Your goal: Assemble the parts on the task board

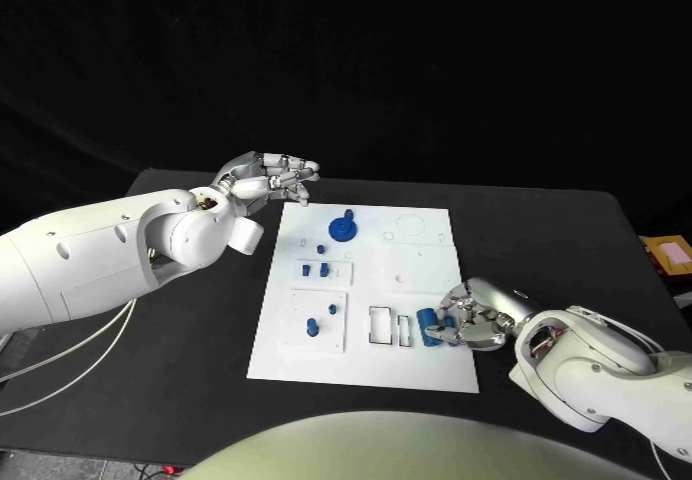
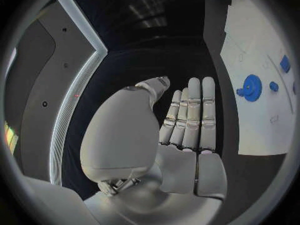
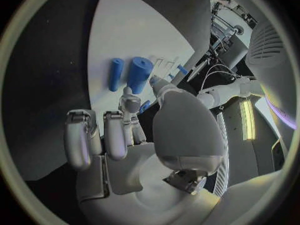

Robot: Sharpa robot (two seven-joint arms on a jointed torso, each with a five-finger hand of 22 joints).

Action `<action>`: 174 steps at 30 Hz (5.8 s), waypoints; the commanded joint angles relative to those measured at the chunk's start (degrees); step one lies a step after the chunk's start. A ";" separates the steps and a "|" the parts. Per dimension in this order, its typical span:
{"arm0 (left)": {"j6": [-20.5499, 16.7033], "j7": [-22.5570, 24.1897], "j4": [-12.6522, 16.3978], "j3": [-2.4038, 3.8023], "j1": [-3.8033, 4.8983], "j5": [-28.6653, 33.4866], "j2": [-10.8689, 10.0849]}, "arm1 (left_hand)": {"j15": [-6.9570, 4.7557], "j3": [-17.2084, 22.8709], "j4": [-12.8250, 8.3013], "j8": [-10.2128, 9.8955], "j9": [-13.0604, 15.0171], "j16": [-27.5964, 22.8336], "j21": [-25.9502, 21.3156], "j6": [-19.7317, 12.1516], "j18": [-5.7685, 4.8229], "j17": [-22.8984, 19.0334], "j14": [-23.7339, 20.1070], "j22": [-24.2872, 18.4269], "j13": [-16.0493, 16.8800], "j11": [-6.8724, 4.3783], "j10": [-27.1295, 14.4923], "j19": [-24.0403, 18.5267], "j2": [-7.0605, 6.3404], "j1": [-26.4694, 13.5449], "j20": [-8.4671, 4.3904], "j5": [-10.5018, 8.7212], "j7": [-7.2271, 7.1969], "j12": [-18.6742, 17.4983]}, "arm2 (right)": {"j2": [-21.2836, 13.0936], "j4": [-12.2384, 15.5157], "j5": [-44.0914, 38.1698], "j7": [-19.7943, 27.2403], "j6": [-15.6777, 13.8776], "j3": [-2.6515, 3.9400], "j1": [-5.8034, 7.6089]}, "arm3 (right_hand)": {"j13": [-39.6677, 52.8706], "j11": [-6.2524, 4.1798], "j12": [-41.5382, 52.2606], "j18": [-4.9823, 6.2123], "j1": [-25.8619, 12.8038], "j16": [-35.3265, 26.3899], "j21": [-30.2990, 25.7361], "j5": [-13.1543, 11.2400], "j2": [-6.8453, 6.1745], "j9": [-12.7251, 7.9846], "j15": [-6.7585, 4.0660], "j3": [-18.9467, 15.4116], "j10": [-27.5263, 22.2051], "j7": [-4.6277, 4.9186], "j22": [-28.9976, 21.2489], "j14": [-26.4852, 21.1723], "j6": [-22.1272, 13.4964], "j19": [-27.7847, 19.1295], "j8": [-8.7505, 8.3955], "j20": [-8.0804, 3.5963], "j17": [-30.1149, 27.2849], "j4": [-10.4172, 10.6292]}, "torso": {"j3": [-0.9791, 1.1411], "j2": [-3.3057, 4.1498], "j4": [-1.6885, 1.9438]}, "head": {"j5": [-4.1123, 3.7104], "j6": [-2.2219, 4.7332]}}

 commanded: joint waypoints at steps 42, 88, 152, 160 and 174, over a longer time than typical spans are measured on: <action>1.50 -0.30 0.25 0.03 0.03 -0.07 -0.22 | 0.12 -0.55 -0.07 -0.25 0.11 -0.27 -0.53 -0.38 0.74 0.14 -0.29 -0.25 0.09 -0.14 -0.48 0.11 0.23 -0.75 0.44 -0.10 0.03 -0.11 | 2.93 2.42 2.96 0.68 -8.03 0.43 0.67 | 11.92 -2.24 10.32 -1.50 7.25 1.78 2.24 2.96 4.24 1.99 -2.06 5.45 6.26 -2.69 14.25 3.69 3.62 4.89 5.12 -1.91 3.70 -1.07 | -0.05 -0.04 0.02 | 0.41 -0.01; 1.90 -0.64 0.33 0.03 0.03 -0.07 -0.11 | 0.12 -0.55 -0.07 -0.25 0.11 -0.27 -0.53 -0.38 0.74 0.14 -0.29 -0.25 0.09 -0.14 -0.48 0.11 0.23 -0.75 0.44 -0.10 0.03 -0.11 | 12.06 -3.50 3.15 -5.37 3.69 0.36 1.10 | 12.07 -1.88 7.77 -1.00 -12.18 0.91 0.00 -4.45 5.92 3.18 -1.70 -10.21 5.54 -2.38 13.57 3.32 2.00 3.91 7.75 -1.61 2.42 1.73 | 0.03 0.03 -0.06 | 0.86 -0.01; 2.17 -0.96 0.42 0.01 0.02 -0.07 -0.68 | 0.15 -0.58 -0.28 -0.29 0.15 -0.34 -0.79 -0.51 0.75 0.21 -0.33 -0.42 0.08 -0.10 -0.73 0.23 0.48 -0.88 0.46 -0.09 0.07 -0.07 | 8.20 -0.99 0.99 -0.61 2.97 0.36 1.16 | 14.94 -2.13 9.69 -1.34 4.65 2.21 1.53 -1.03 14.00 1.80 -1.92 -23.00 7.29 -2.69 14.03 3.95 2.32 4.54 8.49 -1.75 6.06 1.20 | 0.05 -0.01 -0.06 | 0.76 -0.01; 2.03 -0.88 0.37 -0.02 0.02 -0.07 -0.79 | 0.15 -0.58 -0.28 -0.29 0.15 -0.34 -0.79 -0.51 0.75 0.21 -0.33 -0.42 0.08 -0.10 -0.73 0.23 0.48 -0.88 0.46 -0.09 0.07 -0.07 | 1.88 1.93 2.60 5.31 -2.80 0.42 2.51 | 15.64 -2.03 10.39 -1.35 8.54 2.20 1.55 -0.28 13.26 1.71 -1.81 -23.24 7.47 -2.57 14.04 3.96 2.01 4.55 8.33 -1.65 6.16 0.59 | -0.03 -0.14 -0.15 | 0.32 -0.01; 1.96 -0.50 0.33 -0.08 -0.02 -0.07 -0.65 | 0.15 -0.58 -0.28 -0.29 0.15 -0.34 -0.79 -0.51 0.75 0.21 -0.33 -0.42 0.08 -0.10 -0.73 0.23 0.48 -0.88 0.46 -0.09 0.07 -0.07 | -5.10 1.47 -1.64 1.17 1.50 0.06 1.98 | 14.27 -1.93 8.45 -1.18 11.80 1.73 0.80 -0.16 13.32 1.33 -1.74 -23.09 6.36 -2.42 13.81 3.74 1.59 4.22 7.68 -1.60 5.28 0.49 | 0.07 -0.10 -0.25 | -1.18 -0.01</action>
